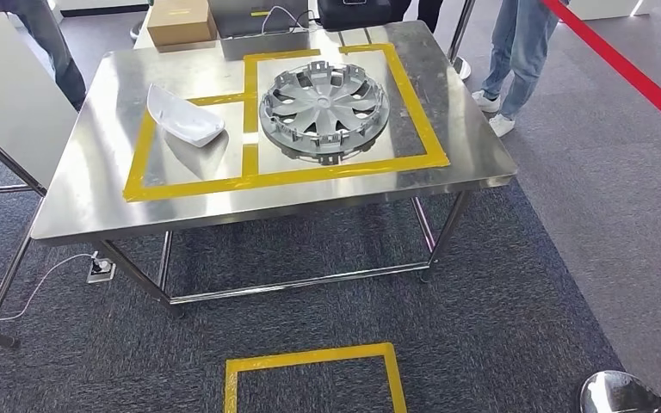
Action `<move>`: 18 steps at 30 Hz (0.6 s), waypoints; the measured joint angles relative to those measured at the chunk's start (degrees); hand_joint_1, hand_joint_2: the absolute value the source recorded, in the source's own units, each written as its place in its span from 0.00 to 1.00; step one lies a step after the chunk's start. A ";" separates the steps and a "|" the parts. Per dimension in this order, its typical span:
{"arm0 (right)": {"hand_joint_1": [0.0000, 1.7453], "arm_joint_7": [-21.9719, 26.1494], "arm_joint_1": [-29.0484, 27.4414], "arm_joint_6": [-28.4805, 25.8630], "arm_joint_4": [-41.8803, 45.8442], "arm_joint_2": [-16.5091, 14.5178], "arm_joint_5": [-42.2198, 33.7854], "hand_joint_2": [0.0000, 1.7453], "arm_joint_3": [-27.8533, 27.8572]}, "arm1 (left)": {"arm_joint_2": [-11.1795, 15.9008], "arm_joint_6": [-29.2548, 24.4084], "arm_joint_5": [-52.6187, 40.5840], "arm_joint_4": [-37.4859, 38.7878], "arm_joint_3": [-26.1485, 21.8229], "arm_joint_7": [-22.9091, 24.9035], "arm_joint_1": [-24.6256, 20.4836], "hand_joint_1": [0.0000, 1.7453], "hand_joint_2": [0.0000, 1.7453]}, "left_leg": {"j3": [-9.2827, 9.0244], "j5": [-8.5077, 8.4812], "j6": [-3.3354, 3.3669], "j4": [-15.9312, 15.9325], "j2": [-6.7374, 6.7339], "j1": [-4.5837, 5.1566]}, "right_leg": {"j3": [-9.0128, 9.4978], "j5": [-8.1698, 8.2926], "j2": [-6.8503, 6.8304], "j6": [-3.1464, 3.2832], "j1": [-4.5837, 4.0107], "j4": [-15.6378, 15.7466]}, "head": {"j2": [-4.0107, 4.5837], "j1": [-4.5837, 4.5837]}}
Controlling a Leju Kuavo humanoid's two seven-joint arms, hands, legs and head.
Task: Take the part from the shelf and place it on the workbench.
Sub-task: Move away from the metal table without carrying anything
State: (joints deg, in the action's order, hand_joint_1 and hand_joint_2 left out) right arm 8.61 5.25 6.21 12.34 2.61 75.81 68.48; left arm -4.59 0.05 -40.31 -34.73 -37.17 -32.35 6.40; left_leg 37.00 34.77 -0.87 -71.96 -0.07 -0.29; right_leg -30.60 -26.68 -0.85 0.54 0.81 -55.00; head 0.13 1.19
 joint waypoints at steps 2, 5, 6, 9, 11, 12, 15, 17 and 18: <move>0.00 -0.11 0.06 0.40 -0.04 -0.23 0.44 0.00 -0.26 | 0.63 -1.54 -0.31 5.55 -1.95 3.73 -1.82 0.00 0.00 | -4.91 -3.20 -0.06 5.96 0.00 -0.31 | -1.56 0.85 -0.07 -0.46 0.11 -0.67 | 0.00 0.03; 0.00 -0.01 0.22 1.13 -0.09 -0.47 0.84 0.00 -0.56 | 1.39 -1.71 -0.41 11.91 -4.30 9.12 -4.15 0.00 0.00 | -11.72 -3.37 0.07 16.40 0.28 -0.20 | -3.01 2.03 -0.15 -1.53 0.05 -1.48 | 0.00 0.01; 0.00 0.05 0.28 1.32 -0.10 -0.54 0.91 0.00 -0.61 | 1.56 -1.44 -0.52 13.50 -4.86 10.64 -4.65 0.00 0.00 | -12.10 -3.02 0.21 17.47 0.37 -0.03 | -3.30 2.52 -0.17 -1.91 0.06 -1.53 | 0.00 -0.01; 0.00 0.11 0.23 1.74 -0.16 -0.74 0.88 0.00 -0.74 | 1.94 0.02 -0.91 16.91 -6.09 13.91 -5.71 0.00 0.00 | -10.57 -3.88 1.75 17.72 0.10 -0.05 | -4.50 1.67 -0.09 -2.91 0.33 -2.59 | 0.00 -0.12; 0.00 -0.10 0.14 2.02 -0.21 -0.88 0.82 0.00 -0.91 | 2.22 1.21 -1.17 18.38 -6.60 15.26 -6.34 0.00 0.00 | -9.20 -5.07 2.80 17.75 -0.19 -0.06 | -6.22 -3.52 0.08 -3.24 0.40 -7.76 | 0.00 -0.31; 0.00 -0.29 0.13 2.16 -0.22 -0.95 0.88 0.00 -1.02 | 2.39 1.74 -1.36 18.90 -6.73 15.88 -6.61 0.00 0.00 | -8.48 -5.68 3.03 17.72 -0.26 0.06 | -7.21 -6.40 0.17 -3.30 0.39 -11.74 | 0.00 -0.40; 0.00 -0.81 0.13 2.75 -0.26 -1.24 1.14 0.00 -1.44 | 3.02 3.15 -2.03 20.12 -6.97 17.85 -7.50 0.00 0.00 | -5.96 -7.73 3.12 17.48 -0.44 0.42 | -6.96 -7.73 0.32 -3.11 0.35 -19.01 | 0.00 -0.48; 0.00 -0.89 0.22 3.21 -0.28 -1.43 1.23 0.00 -1.72 | 3.32 3.61 -2.28 20.61 -7.00 18.68 -8.02 0.00 0.00 | -4.49 -9.02 2.95 17.23 -0.46 0.58 | -2.05 -4.55 0.36 -2.55 0.26 -14.30 | 0.00 -0.50; 0.00 -0.90 0.33 3.39 -0.28 -1.50 1.27 0.00 -1.82 | 3.40 3.80 -2.38 20.75 -7.01 18.88 -8.23 0.00 0.00 | -3.92 -9.59 2.75 17.05 -0.44 0.72 | 1.69 -3.93 0.40 -2.24 0.14 -9.47 | 0.00 -0.51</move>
State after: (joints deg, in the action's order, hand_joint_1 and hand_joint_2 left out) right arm 7.72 5.57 9.60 12.05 1.11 77.08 66.66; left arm -1.19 3.85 -42.69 -13.98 -44.17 -13.47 -1.82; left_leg 33.07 25.17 1.89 -54.91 -0.51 0.43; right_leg -28.91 -30.60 -0.45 -1.70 0.95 -64.47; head 0.13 0.68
